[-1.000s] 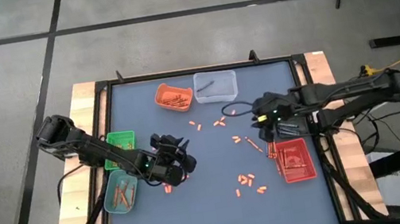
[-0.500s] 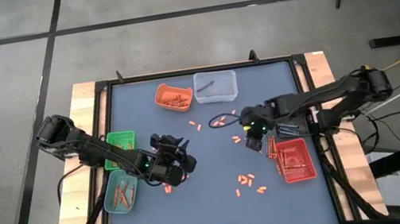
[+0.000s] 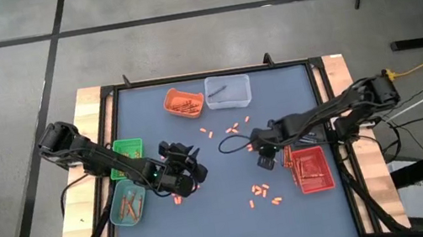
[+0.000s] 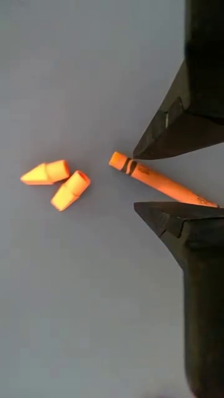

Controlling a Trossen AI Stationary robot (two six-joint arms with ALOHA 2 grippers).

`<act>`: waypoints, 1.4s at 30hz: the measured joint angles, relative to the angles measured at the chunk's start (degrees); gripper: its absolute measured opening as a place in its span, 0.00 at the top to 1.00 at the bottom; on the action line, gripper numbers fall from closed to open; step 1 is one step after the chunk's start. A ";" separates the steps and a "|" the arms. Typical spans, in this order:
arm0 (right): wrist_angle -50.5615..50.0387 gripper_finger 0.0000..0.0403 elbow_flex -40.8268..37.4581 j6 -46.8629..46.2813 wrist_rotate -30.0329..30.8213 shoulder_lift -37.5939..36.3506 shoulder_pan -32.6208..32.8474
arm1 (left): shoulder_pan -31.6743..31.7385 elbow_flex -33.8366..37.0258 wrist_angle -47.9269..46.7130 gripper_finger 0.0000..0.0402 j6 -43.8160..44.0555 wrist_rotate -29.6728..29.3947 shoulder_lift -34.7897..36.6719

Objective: Sort crayons
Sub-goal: Put the light orange crayon into the red bin

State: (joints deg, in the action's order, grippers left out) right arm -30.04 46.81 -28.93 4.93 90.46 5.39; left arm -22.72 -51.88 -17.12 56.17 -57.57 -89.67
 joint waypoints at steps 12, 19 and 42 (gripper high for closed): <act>0.11 0.72 0.22 0.00 0.04 3.71 -0.11 | 0.00 0.00 0.02 0.78 -1.34 0.00 0.01; 0.29 0.87 0.17 0.05 0.00 3.82 -0.11 | 0.00 0.00 0.02 0.78 -1.38 -0.01 0.02; -4.14 0.96 4.20 7.64 -3.51 -1.22 -0.20 | 0.00 0.02 0.09 0.78 -1.36 0.01 0.00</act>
State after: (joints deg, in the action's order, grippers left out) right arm -34.18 51.01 -21.29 1.41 89.24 5.19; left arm -22.72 -51.86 -17.04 54.81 -57.56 -89.67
